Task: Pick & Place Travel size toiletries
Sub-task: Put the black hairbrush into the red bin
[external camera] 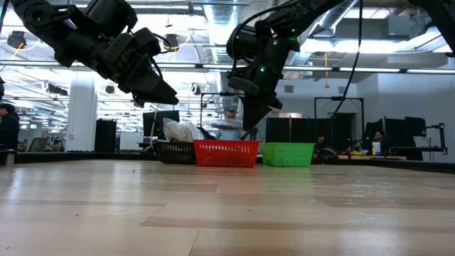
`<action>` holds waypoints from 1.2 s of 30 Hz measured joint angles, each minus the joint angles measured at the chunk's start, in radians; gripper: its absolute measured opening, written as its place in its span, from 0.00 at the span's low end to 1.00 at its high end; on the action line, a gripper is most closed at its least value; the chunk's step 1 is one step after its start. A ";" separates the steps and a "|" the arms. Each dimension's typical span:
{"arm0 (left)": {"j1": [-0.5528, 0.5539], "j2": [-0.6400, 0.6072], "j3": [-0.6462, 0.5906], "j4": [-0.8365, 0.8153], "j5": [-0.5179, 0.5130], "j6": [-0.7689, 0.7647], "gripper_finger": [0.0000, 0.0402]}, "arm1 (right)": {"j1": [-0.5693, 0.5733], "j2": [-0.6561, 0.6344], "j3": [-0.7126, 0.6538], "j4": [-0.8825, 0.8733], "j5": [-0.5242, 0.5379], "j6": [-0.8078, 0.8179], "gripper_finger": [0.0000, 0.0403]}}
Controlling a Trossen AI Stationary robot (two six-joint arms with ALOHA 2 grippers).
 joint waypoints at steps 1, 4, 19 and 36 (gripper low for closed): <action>0.000 0.000 0.000 0.000 0.000 0.000 0.38 | 0.000 0.000 0.000 0.004 0.000 0.000 0.00; 0.000 0.000 0.000 0.000 0.000 0.005 0.38 | 0.000 0.000 0.000 0.003 0.000 -0.023 0.00; 0.000 0.000 0.000 0.002 0.000 0.007 0.38 | -0.018 -0.001 0.000 0.006 0.000 -0.026 0.00; 0.000 0.000 0.000 0.004 0.000 0.007 0.38 | -0.023 -0.001 0.000 0.009 0.000 -0.033 0.00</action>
